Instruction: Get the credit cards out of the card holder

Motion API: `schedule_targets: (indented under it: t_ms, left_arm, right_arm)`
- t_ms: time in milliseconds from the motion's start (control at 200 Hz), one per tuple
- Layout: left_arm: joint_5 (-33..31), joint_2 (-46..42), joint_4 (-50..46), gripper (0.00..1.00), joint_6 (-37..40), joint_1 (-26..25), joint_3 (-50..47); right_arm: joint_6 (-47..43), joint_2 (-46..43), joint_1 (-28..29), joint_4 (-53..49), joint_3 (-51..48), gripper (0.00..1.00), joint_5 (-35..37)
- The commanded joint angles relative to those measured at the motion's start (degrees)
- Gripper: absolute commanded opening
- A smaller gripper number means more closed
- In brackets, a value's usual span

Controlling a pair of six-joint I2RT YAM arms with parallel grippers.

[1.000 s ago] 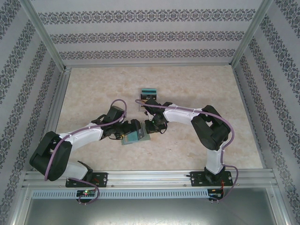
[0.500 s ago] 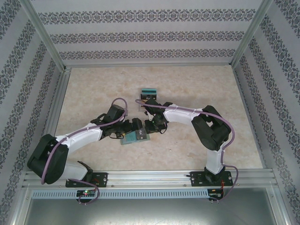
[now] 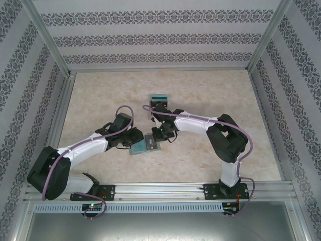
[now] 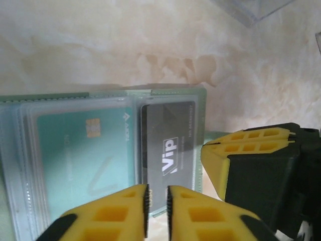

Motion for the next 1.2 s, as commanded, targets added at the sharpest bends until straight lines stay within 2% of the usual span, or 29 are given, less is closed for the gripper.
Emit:
schedule_targets:
  t_ms: [0,380,919,1199]
  left_arm:
    - [-0.2,1.9,0.7,0.15,-1.0,-0.5,-0.3]
    - [2.5,6.6,4.7,0.23,-1.7,-0.5,-0.3]
    - [3.9,9.2,5.9,0.25,-1.9,-0.5,-1.3]
    - [-2.4,0.7,-4.0,0.23,1.2,0.2,-0.2]
  right_arm:
    - [-0.3,2.0,0.1,-0.1,0.7,0.08,-0.4]
    - [-0.4,4.3,0.4,0.1,0.3,0.08,-0.6]
    - [-0.5,5.4,1.9,0.4,1.8,0.09,-2.5]
    - [-0.5,4.7,2.1,-0.7,2.1,0.1,-0.4]
